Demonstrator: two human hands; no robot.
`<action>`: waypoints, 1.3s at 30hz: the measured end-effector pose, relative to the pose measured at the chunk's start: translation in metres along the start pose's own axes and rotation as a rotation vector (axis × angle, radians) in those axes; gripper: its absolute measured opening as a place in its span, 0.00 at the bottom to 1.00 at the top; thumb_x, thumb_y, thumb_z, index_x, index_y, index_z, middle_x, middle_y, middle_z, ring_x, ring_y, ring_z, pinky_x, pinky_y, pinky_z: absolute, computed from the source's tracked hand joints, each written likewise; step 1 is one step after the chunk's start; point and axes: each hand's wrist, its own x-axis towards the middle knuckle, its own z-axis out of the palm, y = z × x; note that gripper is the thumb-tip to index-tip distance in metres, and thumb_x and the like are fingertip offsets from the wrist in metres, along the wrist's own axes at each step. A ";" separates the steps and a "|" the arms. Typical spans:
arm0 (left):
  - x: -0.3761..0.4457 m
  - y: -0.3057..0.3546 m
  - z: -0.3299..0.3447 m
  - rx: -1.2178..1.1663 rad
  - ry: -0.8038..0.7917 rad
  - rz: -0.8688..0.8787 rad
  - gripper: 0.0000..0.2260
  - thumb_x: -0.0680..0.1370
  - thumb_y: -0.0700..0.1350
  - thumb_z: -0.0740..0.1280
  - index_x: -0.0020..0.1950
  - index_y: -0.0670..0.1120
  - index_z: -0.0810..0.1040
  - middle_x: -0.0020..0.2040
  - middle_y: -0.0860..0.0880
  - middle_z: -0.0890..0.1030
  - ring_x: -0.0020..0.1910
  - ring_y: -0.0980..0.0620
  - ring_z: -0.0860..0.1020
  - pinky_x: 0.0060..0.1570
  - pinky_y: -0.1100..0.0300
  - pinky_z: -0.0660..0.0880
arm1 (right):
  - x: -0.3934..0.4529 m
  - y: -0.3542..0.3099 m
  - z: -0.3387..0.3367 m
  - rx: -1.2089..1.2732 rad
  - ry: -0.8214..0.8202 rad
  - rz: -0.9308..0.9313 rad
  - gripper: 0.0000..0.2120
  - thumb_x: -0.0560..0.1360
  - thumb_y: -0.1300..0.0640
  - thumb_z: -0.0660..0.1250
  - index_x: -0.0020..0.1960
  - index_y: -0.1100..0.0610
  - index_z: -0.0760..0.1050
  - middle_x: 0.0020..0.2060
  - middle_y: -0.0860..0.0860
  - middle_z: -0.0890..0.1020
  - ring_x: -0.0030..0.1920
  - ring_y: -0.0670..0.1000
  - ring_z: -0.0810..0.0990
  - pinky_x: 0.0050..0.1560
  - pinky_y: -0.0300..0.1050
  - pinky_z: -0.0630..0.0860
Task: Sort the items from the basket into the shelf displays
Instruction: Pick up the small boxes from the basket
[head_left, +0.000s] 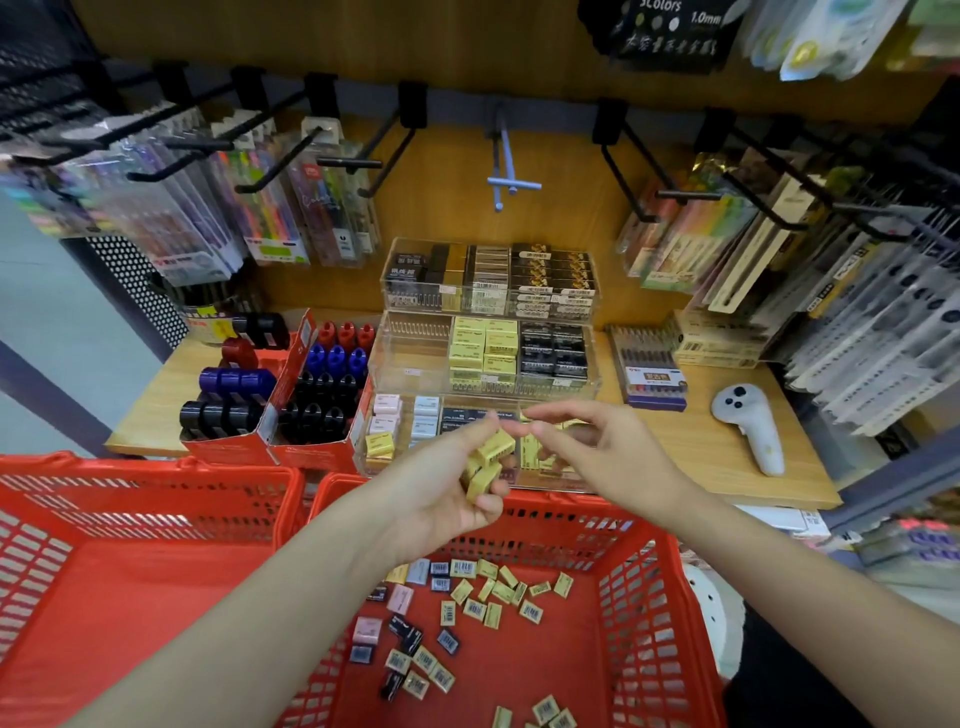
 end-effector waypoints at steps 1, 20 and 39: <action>-0.001 0.000 0.001 -0.006 -0.022 -0.010 0.13 0.80 0.50 0.67 0.57 0.43 0.83 0.42 0.45 0.78 0.30 0.53 0.72 0.25 0.65 0.68 | -0.004 -0.012 0.002 0.061 -0.018 -0.032 0.12 0.73 0.49 0.74 0.56 0.46 0.82 0.49 0.44 0.84 0.41 0.45 0.84 0.41 0.39 0.81; -0.006 -0.001 0.005 0.269 -0.003 0.174 0.16 0.84 0.36 0.58 0.66 0.52 0.75 0.50 0.43 0.71 0.36 0.52 0.68 0.39 0.57 0.72 | -0.003 0.045 -0.041 -0.598 0.129 0.152 0.14 0.71 0.54 0.77 0.54 0.56 0.83 0.45 0.49 0.84 0.35 0.38 0.78 0.35 0.22 0.68; 0.005 -0.010 0.000 0.873 0.029 0.611 0.19 0.81 0.43 0.66 0.64 0.60 0.63 0.59 0.64 0.73 0.43 0.70 0.76 0.42 0.73 0.71 | 0.004 0.005 -0.008 0.372 -0.012 0.337 0.16 0.70 0.47 0.74 0.53 0.54 0.80 0.47 0.56 0.86 0.42 0.52 0.87 0.37 0.36 0.80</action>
